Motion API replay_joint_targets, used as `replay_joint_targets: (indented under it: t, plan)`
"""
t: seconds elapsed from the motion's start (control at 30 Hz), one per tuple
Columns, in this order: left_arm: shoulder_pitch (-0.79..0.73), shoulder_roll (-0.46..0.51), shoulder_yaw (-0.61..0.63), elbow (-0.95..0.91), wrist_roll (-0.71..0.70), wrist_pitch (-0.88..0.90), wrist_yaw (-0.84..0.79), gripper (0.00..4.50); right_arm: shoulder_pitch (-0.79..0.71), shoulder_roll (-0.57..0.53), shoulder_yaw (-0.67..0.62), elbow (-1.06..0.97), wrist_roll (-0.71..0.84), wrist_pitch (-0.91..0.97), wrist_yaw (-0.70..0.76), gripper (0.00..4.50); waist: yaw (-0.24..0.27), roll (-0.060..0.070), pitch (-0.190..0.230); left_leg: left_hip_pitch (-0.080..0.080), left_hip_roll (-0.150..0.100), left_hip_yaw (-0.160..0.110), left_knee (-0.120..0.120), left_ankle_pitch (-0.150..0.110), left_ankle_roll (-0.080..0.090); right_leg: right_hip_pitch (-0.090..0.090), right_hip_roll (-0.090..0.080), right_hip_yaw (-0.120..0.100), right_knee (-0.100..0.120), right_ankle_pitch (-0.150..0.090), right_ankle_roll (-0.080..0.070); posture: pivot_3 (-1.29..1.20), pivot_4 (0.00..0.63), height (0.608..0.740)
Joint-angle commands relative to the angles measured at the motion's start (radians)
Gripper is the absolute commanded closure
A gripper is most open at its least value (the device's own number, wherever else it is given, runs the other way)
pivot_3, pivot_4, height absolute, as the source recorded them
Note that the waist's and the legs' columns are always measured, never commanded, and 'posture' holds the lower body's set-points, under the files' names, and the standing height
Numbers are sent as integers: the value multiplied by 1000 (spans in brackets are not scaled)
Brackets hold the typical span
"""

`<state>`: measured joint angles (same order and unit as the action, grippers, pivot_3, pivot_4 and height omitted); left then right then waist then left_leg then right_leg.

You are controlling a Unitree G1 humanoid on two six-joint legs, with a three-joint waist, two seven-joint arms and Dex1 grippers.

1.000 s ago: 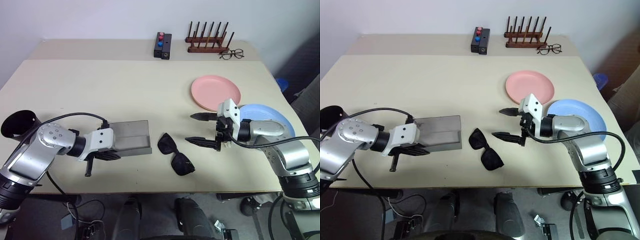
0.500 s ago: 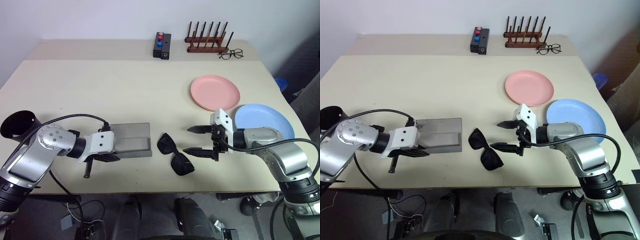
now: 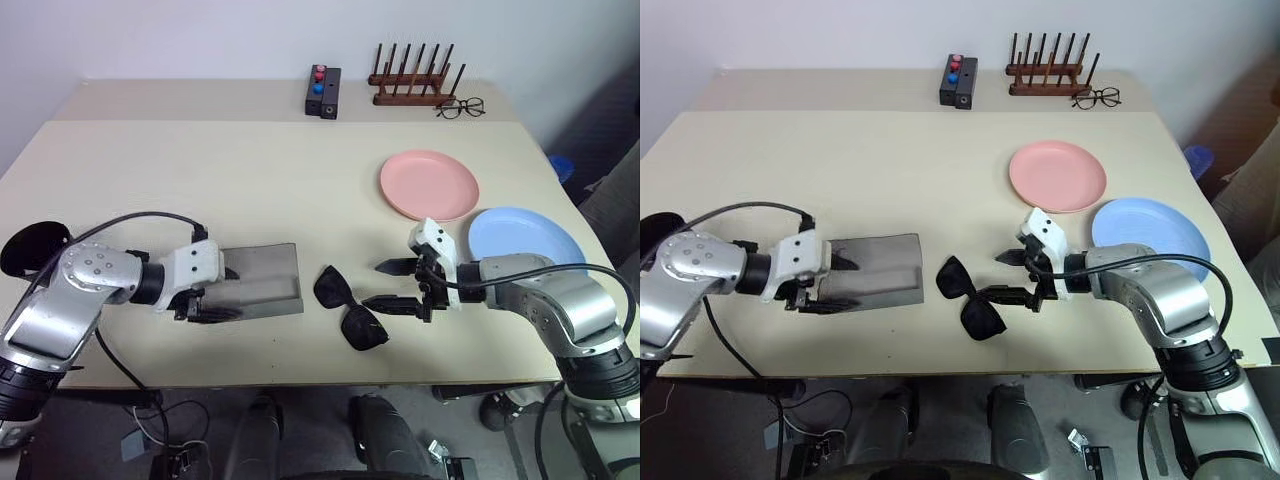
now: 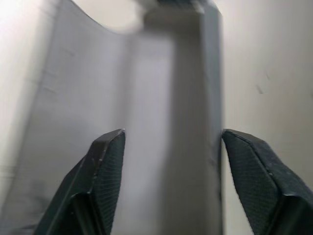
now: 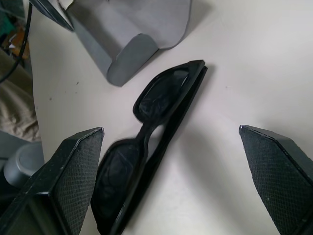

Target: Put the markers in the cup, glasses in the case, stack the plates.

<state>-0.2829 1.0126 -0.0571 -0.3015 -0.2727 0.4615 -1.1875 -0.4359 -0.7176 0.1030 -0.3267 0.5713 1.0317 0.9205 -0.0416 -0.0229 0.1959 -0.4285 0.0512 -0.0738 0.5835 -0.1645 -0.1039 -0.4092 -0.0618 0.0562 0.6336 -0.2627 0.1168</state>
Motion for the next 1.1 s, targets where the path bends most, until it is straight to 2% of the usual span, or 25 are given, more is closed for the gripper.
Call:
replay_joint_targets:
  t: [0.03,0.27,0.47,0.73,0.83,1.07,1.1]
  plan:
    - [34,-22,103,-76,-58,29,54,1216,-31,39,-5,-55,47,100,-65,0,-1,0,0,0,0,0,0,0,0,0,0,0,0,0,0,0,150,740]
    - [230,-84,265,-223,-127,90,171,1216,-65,149,16,-104,32,295,-266,0,-2,0,0,0,0,0,0,0,0,0,0,0,1,0,0,0,150,740]
    - [416,-108,329,-348,-159,60,181,1216,-70,149,60,-145,4,347,-355,0,0,0,0,0,0,0,2,0,0,0,0,0,0,0,-1,0,150,740]
    - [454,-119,327,-383,-182,66,212,1216,-75,150,79,-140,-10,347,-392,0,1,0,0,0,0,0,4,0,0,0,0,0,0,1,-2,0,150,740]
    - [451,-119,322,-378,-186,65,223,1176,-75,159,73,-136,-13,351,-410,828,0,0,0,0,0,0,4,-1,0,0,0,0,0,1,-2,0,150,740]
    - [450,-115,334,-353,-183,59,239,1176,-69,151,68,-140,-11,355,-421,4381,-1,0,-1,0,0,0,4,-1,1,0,0,0,0,1,-2,0,150,740]
    - [450,-116,338,-351,-182,59,244,1176,-69,149,67,-141,-9,355,-421,4447,-2,0,-2,0,0,0,4,-1,1,1,0,0,0,1,-2,0,150,740]
